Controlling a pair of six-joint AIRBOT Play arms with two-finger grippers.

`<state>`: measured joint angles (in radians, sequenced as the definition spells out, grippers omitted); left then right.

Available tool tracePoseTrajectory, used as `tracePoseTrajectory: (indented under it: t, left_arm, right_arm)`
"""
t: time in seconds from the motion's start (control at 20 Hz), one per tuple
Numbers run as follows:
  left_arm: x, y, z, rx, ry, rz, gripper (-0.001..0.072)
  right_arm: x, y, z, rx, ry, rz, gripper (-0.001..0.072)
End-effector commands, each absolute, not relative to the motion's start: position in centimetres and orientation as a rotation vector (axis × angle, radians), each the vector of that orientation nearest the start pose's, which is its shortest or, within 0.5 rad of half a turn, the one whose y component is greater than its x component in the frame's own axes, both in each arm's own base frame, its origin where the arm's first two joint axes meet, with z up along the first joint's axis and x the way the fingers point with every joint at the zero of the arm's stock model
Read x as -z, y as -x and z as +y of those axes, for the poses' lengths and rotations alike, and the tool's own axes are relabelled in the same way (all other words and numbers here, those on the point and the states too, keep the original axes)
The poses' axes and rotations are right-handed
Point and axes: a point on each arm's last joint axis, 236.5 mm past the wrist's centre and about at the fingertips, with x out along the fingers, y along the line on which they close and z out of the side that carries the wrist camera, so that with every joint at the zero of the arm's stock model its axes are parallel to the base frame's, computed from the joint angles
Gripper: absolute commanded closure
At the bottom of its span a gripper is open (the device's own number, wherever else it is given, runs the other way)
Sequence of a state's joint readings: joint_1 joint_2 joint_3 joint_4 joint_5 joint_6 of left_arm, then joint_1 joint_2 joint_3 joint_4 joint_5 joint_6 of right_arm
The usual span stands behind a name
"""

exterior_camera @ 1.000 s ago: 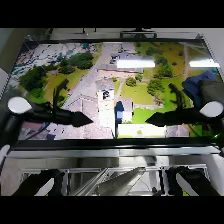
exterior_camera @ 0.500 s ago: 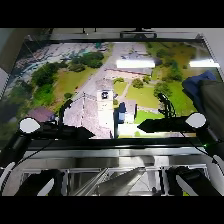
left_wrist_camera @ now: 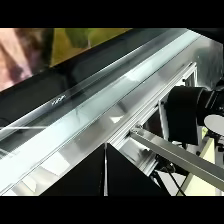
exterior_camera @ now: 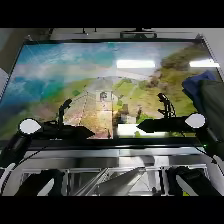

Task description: Fold the shirts.

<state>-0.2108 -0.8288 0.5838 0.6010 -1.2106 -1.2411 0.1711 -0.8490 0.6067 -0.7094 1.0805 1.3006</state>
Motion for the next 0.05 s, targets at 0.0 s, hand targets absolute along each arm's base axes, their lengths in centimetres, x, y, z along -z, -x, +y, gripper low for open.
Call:
tracePoseTrajectory:
  t: [0.0]
  left_arm:
    - [-4.12,-19.52,-22.82,0.860,0.536,1.282,0.0687]
  right_arm:
    - [-2.68,-23.73,20.17,-0.675,-0.515,1.212,0.0692]
